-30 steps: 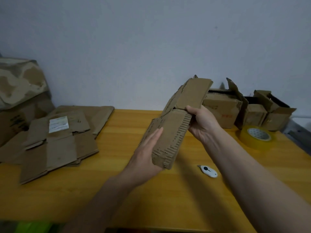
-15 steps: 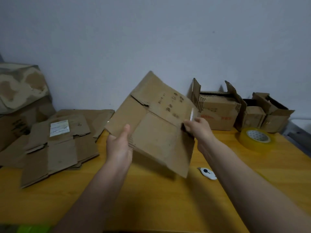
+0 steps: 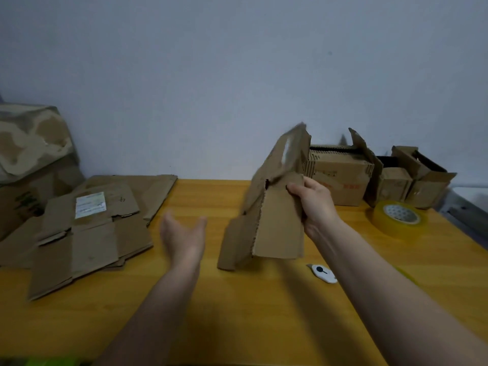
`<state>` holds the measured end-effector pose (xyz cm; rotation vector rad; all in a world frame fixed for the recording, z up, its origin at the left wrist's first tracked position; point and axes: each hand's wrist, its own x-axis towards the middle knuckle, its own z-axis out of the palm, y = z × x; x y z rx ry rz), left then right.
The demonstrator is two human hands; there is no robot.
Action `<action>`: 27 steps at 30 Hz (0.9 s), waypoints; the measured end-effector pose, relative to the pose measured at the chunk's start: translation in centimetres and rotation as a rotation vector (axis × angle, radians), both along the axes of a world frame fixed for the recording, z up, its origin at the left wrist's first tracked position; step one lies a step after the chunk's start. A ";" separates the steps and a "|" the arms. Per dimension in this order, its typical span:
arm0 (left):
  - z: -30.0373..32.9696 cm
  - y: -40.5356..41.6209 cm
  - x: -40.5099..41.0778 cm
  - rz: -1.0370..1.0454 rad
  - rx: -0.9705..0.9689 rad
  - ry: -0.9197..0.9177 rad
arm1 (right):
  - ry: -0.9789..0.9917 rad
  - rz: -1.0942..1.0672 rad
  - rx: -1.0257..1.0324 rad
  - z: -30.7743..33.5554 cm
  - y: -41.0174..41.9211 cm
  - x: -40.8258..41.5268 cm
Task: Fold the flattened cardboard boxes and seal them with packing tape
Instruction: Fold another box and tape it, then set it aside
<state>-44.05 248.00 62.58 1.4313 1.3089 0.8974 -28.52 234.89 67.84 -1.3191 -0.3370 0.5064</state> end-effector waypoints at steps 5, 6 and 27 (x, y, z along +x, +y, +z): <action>5.1 -2.1 2.5 -0.628 0.289 -0.083 | -0.051 0.093 -0.007 1.7 1.2 -0.9; 6.0 -2.2 3.1 -0.665 0.286 -0.099 | -0.050 0.127 -0.004 2.1 1.4 -1.1; 7.4 0.7 2.2 -0.088 -0.141 -0.445 | -0.190 0.105 -0.193 6.6 -0.8 0.8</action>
